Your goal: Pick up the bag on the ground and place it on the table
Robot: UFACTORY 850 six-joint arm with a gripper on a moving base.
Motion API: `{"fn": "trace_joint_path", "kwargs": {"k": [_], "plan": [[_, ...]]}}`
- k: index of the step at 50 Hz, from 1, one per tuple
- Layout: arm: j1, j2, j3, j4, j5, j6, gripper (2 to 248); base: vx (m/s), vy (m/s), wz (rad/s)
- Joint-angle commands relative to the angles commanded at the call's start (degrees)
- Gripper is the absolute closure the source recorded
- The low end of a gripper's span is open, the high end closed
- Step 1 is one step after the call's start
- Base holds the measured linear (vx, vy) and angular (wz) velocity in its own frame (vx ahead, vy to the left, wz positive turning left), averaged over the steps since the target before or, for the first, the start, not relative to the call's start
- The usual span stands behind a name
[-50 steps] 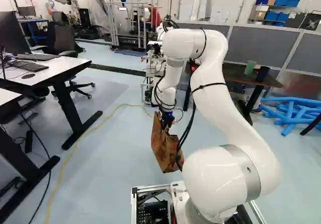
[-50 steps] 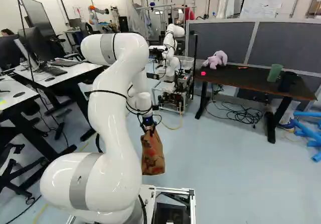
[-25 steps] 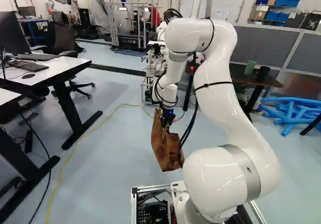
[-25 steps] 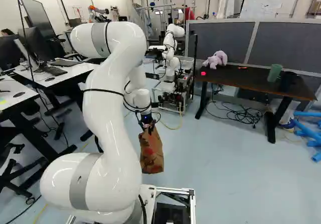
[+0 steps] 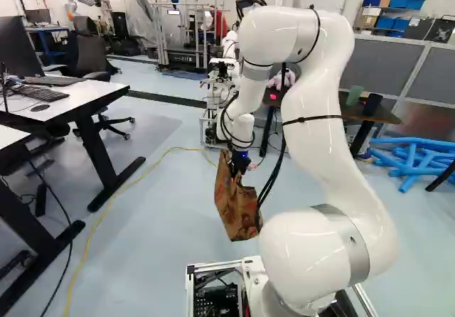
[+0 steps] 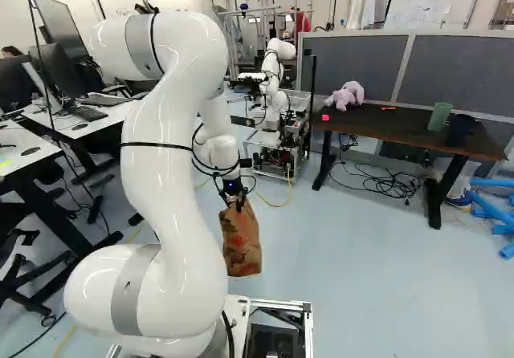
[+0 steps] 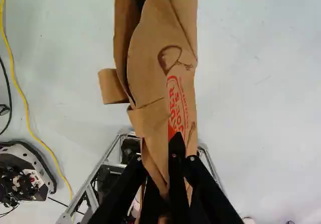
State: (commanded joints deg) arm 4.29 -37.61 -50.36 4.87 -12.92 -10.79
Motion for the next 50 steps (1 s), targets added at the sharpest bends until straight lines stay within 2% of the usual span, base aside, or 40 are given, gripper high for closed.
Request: {"fn": "trace_joint_path", "kwargs": {"k": [35,50], "plan": [[-0.1,8.3,3.4,0.0,0.0,0.0,229,0.0,0.0,0.0],[-0.2,11.2,3.8,0.0,-1.5,0.0,229,0.0,0.0,0.0]]}}
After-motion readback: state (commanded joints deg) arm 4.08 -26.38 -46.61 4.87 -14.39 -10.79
